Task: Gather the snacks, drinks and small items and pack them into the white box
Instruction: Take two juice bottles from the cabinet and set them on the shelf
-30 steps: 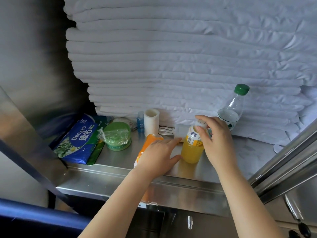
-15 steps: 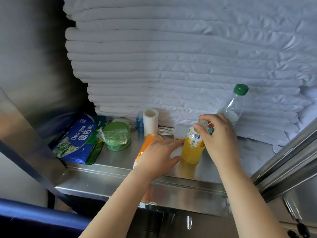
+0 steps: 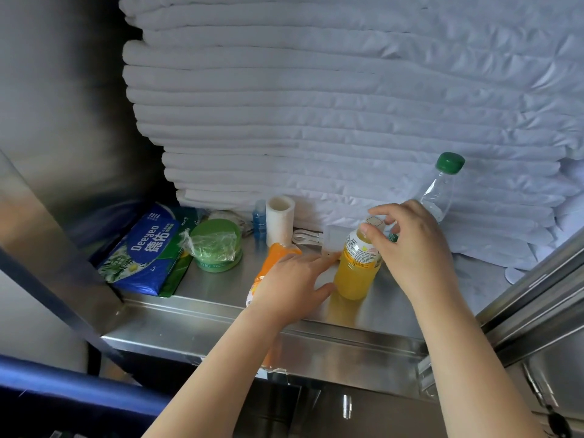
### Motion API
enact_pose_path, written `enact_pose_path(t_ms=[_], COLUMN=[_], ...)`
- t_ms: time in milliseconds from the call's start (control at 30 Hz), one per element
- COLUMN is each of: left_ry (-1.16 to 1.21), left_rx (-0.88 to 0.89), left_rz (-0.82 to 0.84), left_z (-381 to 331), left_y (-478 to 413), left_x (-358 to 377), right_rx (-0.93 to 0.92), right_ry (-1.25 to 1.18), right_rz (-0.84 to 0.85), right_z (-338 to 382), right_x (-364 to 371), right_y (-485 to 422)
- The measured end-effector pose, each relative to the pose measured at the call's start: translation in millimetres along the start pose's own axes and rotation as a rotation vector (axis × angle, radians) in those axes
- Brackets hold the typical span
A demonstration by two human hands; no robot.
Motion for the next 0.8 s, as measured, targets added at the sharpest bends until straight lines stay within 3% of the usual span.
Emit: enact_pose_path(t_ms=[367, 567, 800], left_ry=[0.029, 0.013, 0.026], left_rx=[0.009, 0.019, 0.017], left_rz=[-0.035, -0.041, -0.046], left_z=[1.1, 1.1, 2.1], left_y=[1.0, 1.7, 1.9], left_x=[-1.9, -2.2, -2.6], right_rx=[-0.096, 0.011, -0.027], right_ry=[-0.014, -0.06, -0.02], right_rz=[0.186, 0.024, 0.113], right_z=[0.9, -0.2, -3.0], right_x=[-1.1, 3.8, 5.4], right_y=[0.9, -1.8, -4.0])
Point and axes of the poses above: each hand's wrist, its own y-axis away from the middle knuckle, its own x-axis out of the palm, z = x × y, the point moved 3 cm from there along -y, towards the middle knuckle, and after that the axes turned 3 degrees about -z, right-handed, at the moved point
